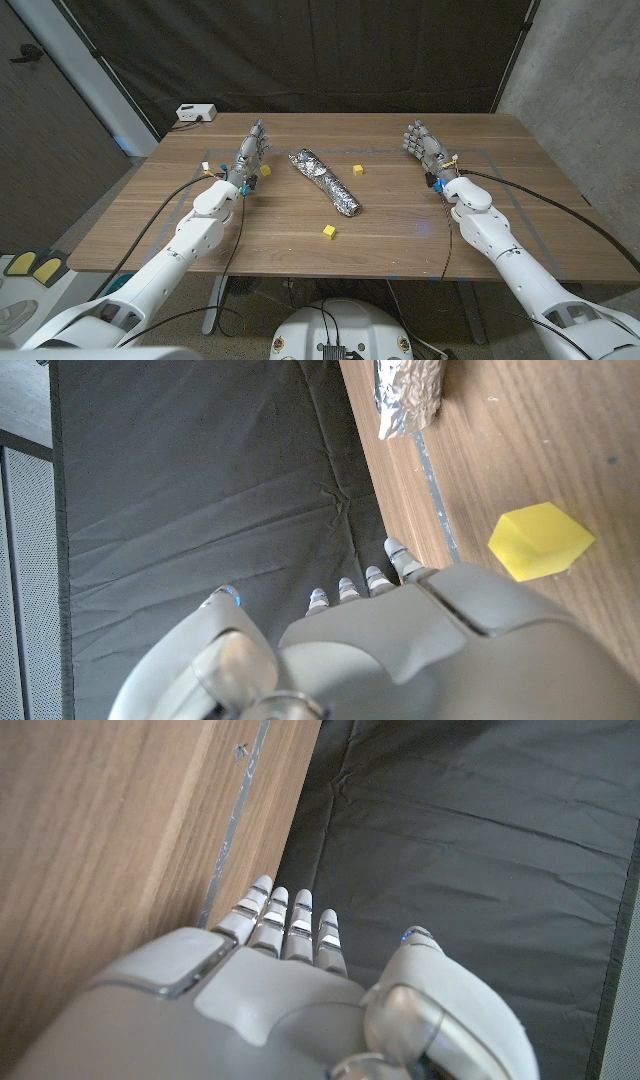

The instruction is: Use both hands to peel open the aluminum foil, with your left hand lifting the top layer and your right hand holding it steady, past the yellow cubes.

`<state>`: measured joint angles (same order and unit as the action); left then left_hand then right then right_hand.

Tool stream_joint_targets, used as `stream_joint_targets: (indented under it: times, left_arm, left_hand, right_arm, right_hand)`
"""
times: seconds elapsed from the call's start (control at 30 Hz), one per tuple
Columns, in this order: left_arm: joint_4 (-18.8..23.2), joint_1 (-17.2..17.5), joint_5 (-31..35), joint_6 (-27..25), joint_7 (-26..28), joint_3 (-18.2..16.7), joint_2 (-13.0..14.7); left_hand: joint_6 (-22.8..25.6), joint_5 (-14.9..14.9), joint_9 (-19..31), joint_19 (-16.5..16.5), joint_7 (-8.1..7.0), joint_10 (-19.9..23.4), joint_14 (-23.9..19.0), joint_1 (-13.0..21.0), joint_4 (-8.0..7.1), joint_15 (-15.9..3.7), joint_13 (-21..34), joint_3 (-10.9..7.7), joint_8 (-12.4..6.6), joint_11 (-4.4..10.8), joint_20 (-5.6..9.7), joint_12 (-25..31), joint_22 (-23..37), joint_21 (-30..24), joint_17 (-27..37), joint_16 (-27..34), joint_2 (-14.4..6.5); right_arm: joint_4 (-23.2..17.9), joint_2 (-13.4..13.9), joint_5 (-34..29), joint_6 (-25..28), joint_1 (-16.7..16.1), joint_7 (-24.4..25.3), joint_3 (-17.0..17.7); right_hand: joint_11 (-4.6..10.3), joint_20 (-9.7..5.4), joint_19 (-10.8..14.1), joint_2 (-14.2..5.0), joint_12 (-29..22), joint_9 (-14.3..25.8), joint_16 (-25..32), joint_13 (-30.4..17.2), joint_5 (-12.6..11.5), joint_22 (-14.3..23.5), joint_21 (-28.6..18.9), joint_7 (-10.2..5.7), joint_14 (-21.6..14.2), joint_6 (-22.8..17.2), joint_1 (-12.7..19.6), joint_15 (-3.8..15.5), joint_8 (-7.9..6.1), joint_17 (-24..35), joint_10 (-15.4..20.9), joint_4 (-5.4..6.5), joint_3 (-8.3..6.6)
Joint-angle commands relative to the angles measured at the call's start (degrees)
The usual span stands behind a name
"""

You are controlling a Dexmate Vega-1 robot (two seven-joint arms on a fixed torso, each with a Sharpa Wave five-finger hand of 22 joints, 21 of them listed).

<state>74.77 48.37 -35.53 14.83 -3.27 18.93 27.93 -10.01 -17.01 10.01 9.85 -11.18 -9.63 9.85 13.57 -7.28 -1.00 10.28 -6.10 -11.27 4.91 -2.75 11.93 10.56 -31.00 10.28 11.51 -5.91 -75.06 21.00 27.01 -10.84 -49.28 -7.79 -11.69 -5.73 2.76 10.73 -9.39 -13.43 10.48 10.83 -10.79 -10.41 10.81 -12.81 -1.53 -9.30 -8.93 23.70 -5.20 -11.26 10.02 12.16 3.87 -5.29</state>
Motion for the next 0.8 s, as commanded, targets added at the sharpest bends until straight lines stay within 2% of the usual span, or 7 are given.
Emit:
stream_joint_targets:
  times: [0.03,0.2,0.27,0.5,0.8]
  left_arm:
    - [0.42,0.16,0.58,-1.11,-0.54,-0.76,-0.32]
    - [0.54,0.17,0.6,-1.46,-0.75,-0.84,-0.33]
    - [0.65,0.19,0.68,-1.59,-0.7,-0.86,-0.33]
    - [1.14,0.41,0.79,-1.87,-0.8,-0.97,-0.2]
    - [1.57,0.78,0.91,-1.84,-0.85,-1.15,-0.2]
  left_hand:
    - [-6.32,-0.49,0.33,5.72,-0.54,-5.38,4.07,0.57,0.04,1.27,0.34,0.47,-0.4,-0.42,-1.48,0.56,0.2,-0.33,0.34,0.76,-0.02]
    - [-5.66,-0.56,0.35,5.13,-0.58,-4.51,3.32,0.64,0.08,1.57,0.37,0.58,-0.52,-0.62,-2.01,0.8,0.23,-0.44,0.38,0.86,0.01]
    - [-5.41,-0.59,0.35,4.96,-0.54,-4.21,3.12,0.67,0.1,1.7,0.38,0.61,-0.57,-0.73,-2.2,0.88,0.24,-0.48,0.4,0.88,0.02]
    - [-4.4,-0.67,0.38,4.5,-0.49,-3.3,1.96,0.78,0.16,2.09,0.42,0.76,-0.76,-1.17,-2.39,1.08,0.27,-0.51,0.45,1.07,0.09]
    - [-3.37,-0.79,0.42,3.68,-0.41,-2.22,0.49,0.93,0.23,2.78,0.47,0.94,-0.87,-1.32,-3.1,1.27,0.3,-0.64,0.5,1.3,0.14]
  right_arm:
    - [-2.63,-1.24,-6.8,4.5,-0.16,-0.93,1.69]
    - [-4.23,-0.44,-9.43,6.9,0.12,-0.41,0.78]
    - [-4.9,-0.04,-10.41,7.94,0.31,-0.23,0.32]
    - [-7.34,1.42,-13.69,10.71,0.98,0.6,-1.44]
    - [-11.84,4.4,-19.36,14.35,2.41,2.1,-5.53]
  right_hand:
    - [-0.13,0.24,0.65,0.03,-0.49,0.14,0.61,-0.09,-0.4,0.26,-0.28,0.18,-1.13,-1.04,0.74,-0.08,-0.47,0.17,1.08,-0.09,-0.77]
    - [-0.47,0.39,1.2,-0.13,-0.81,0.17,0.76,-0.11,-0.49,0.28,-0.46,0.39,-2.21,-1.76,1.13,-0.17,-0.61,0.21,2.17,-0.38,-1.32]
    - [-0.08,0.44,1.42,-0.26,-0.91,0.19,0.87,-0.11,-0.55,0.3,-0.53,0.33,-2.86,-2.24,1.31,0.06,-0.71,0.24,2.57,-0.49,-1.64]
    - [-0.17,0.53,2.04,-0.71,-1.2,0.21,0.93,-0.12,-0.73,0.33,-0.73,0.32,-3.7,-3.08,1.81,0.34,-0.88,0.28,3.6,-0.73,-2.42]
    - [-0.08,0.45,2.19,-0.77,-1.21,0.23,0.8,-0.12,-0.87,0.35,-0.75,0.27,-4.02,-3.82,2.3,0.61,-1.02,0.28,3.91,-1.04,-3.05]
